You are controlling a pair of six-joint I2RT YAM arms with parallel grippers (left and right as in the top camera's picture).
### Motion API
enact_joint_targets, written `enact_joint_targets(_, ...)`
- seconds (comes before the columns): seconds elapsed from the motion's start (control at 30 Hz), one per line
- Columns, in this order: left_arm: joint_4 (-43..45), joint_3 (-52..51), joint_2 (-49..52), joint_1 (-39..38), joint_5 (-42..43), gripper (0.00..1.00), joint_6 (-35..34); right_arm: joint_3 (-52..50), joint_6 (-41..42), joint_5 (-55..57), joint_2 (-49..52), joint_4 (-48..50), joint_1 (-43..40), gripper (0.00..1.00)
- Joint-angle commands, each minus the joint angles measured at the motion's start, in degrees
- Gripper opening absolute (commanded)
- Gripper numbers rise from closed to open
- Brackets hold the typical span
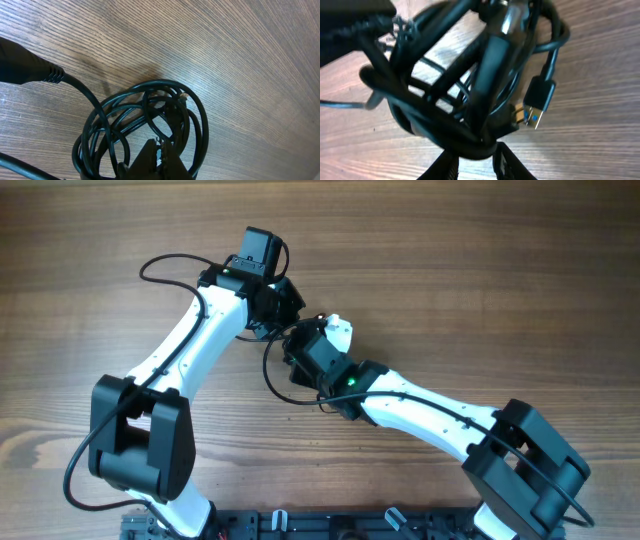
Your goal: Untangle cables
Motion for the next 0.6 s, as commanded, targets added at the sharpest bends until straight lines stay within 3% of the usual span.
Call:
enact_joint_targets(0.0,-0.07,-0.81,1.44,0.11,0.31,0.07,-0.33,-0.11,0.83,6.75,0.63,0.87,-0.04,0.24)
enact_joint_targets(0.4,-0.07,-0.81,1.44,0.11,0.31,0.07,-0.33,-0.11,0.96,3.3,0.76,3.85,-0.02,0.22)
enact_joint_targets(0.57,-0.07,-0.81,1.44,0.11,0.31,0.07,-0.33,-0.11,0.79,1.38,0.85,4.0,0.02,0.11)
